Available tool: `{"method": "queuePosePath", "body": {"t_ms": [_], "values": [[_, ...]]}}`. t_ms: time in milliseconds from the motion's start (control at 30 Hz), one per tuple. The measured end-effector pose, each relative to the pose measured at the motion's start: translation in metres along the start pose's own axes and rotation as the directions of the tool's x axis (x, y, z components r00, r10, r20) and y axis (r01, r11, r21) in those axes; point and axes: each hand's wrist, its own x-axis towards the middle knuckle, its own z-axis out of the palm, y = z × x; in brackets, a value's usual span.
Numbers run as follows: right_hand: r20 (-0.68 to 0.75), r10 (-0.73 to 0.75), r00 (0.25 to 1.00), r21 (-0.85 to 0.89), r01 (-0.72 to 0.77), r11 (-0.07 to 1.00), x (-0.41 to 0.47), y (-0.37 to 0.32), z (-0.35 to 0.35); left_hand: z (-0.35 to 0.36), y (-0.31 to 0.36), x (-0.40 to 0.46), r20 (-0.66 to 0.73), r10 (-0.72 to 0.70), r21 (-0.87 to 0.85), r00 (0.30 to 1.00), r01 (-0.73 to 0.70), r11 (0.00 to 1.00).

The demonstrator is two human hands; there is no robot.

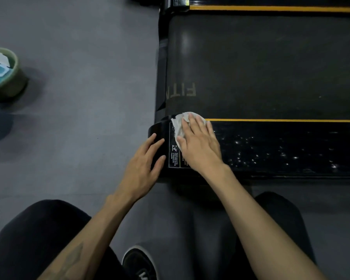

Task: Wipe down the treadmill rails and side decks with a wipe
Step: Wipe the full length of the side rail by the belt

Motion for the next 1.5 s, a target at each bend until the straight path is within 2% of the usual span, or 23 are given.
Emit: {"method": "queuePosePath", "body": {"t_ms": [133, 267, 400, 500, 633, 700, 767, 933, 1167, 1367, 1500], "values": [[-0.052, 0.015, 0.999, 0.032, -0.013, 0.999, -0.025, 0.002, 0.003, 0.001, 0.01, 0.008, -0.05, 0.02, 0.074, 0.999, -0.016, 0.997], [-0.025, -0.019, 1.0, 0.053, 0.02, 0.998, -0.021, 0.015, -0.002, 0.015, 0.027, 0.027, -0.09, 0.069, 0.113, 0.994, -0.059, 0.992], [-0.024, 0.067, 0.997, 0.049, -0.066, 0.997, -0.024, 0.033, -0.01, 0.035, 0.044, 0.047, -0.144, 0.097, 0.159, 0.985, -0.074, 0.985], [-0.039, 0.128, 0.991, 0.024, -0.128, 0.992, -0.035, 0.035, -0.005, 0.044, 0.053, 0.053, -0.173, 0.065, 0.185, 0.983, -0.032, 0.982], [-0.126, 0.006, 0.992, -0.018, -0.008, 1.0, -0.031, 0.027, 0.001, 0.049, 0.052, 0.052, -0.232, 0.103, 0.235, 0.967, -0.047, 0.971], [-0.06, -0.061, 0.996, -0.007, 0.061, 0.998, -0.023, 0.034, -0.004, 0.049, 0.049, 0.052, -0.245, 0.11, 0.236, 0.963, -0.051, 0.97], [-0.057, -0.048, 0.997, 0.0, 0.048, 0.999, -0.02, 0.044, -0.008, 0.049, 0.049, 0.051, -0.257, 0.11, 0.241, 0.96, -0.047, 0.969], [-0.177, 0.063, 0.982, 0.026, -0.059, 0.998, -0.041, 0.044, 0.003, 0.05, 0.051, 0.052, -0.272, 0.12, 0.257, 0.955, -0.048, 0.965], [-0.272, -0.007, 0.962, 0.092, 0.033, 0.995, -0.036, 0.042, -0.002, 0.052, 0.052, 0.051, -0.278, 0.116, 0.271, 0.954, -0.038, 0.962], [-0.157, -0.06, 0.986, -0.019, 0.058, 0.998, -0.027, 0.041, 0.011, 0.053, 0.052, 0.051, -0.266, 0.114, 0.276, 0.957, -0.038, 0.96], [-0.24, -0.065, 0.969, -0.042, 0.057, 0.998, -0.031, 0.045, 0.009, 0.051, 0.052, 0.05, -0.254, 0.108, 0.28, 0.961, -0.034, 0.959]]}}
